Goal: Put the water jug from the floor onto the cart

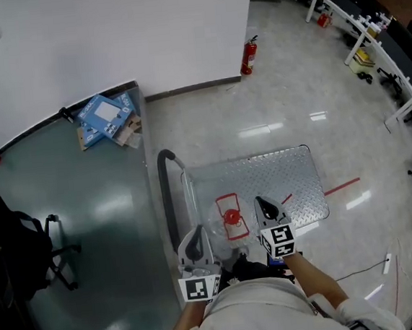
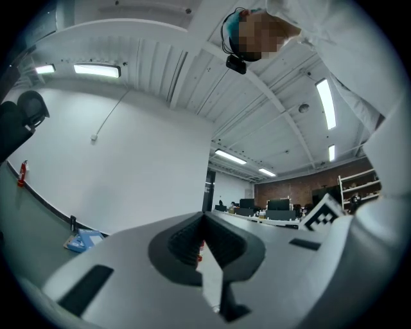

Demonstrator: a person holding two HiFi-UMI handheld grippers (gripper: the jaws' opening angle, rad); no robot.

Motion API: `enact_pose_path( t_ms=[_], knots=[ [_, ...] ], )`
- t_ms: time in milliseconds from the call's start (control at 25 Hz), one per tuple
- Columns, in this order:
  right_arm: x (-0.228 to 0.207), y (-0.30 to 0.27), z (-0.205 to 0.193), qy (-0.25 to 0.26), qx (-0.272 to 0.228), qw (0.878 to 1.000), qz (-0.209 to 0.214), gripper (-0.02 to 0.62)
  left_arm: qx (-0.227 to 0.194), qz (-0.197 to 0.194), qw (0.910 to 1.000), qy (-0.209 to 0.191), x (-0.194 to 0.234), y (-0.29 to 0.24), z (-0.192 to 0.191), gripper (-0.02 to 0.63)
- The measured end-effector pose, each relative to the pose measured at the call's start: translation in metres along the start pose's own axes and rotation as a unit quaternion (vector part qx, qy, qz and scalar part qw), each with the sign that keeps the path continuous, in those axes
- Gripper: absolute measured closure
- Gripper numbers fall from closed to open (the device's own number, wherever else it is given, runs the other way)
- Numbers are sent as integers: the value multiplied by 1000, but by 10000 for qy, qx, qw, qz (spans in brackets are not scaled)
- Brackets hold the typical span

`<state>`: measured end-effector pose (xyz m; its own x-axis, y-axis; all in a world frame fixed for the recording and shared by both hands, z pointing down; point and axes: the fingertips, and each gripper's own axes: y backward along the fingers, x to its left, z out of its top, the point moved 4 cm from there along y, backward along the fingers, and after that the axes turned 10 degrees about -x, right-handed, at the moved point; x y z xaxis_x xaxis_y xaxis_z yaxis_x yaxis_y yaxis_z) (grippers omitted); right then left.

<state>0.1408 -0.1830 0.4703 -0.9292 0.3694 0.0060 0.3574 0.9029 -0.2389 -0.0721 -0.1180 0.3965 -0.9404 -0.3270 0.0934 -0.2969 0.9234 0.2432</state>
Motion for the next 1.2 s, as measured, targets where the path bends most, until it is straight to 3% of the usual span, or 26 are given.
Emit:
enact_pose_path(
  t_ms=[80,160,360,680,1200],
  knots=[
    [-2,34,28,62,-924,9956,-168,583,-49,-36,10000,-22,-5,0,4,603],
    [2,59,26,102,-1256,9918,-224,583,-41,-42,10000,-1,-11,1,5,603],
    [15,80,-3,55,-1053,9943,-133,583,-8,-193,9998,52,-26,5,5,603],
    [21,77,15,72,-1295,9915,100,583,-77,-311,9995,6,-34,5,8,603],
    [26,69,10,57,-1194,9922,357,583,-72,-279,9996,-32,-35,8,6,603]
  ],
)
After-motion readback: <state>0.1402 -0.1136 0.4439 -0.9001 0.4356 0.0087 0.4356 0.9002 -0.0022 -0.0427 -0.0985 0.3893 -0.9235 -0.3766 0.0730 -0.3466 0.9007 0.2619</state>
